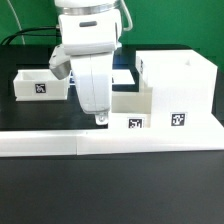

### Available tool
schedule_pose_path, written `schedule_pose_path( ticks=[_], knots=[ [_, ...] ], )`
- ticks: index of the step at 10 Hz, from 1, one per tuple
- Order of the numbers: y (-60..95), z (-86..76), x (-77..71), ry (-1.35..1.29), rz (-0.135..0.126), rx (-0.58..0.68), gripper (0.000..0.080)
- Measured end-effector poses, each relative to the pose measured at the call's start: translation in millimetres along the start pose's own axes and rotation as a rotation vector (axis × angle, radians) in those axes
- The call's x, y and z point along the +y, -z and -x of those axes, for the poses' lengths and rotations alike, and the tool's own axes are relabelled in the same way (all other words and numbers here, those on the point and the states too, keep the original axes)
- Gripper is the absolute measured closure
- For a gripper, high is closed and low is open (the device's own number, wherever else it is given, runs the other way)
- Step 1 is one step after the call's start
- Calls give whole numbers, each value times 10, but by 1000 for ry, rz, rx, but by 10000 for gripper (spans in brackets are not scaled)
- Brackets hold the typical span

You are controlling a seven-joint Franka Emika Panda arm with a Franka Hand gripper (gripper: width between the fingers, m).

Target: Assemble drawer

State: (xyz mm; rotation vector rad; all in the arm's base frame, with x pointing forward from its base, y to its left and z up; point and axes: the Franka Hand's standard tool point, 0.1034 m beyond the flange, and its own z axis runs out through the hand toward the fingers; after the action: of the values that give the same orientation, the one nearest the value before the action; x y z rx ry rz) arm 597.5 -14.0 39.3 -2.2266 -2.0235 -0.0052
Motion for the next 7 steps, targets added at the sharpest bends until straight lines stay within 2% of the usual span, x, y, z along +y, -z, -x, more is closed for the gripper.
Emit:
schedule_pose_path(
  ticks=[3,7],
  knots=[
    [-15,15,-9,-16,11,-31,150],
    [-18,23,-14,-12,10,-31,150]
  ],
)
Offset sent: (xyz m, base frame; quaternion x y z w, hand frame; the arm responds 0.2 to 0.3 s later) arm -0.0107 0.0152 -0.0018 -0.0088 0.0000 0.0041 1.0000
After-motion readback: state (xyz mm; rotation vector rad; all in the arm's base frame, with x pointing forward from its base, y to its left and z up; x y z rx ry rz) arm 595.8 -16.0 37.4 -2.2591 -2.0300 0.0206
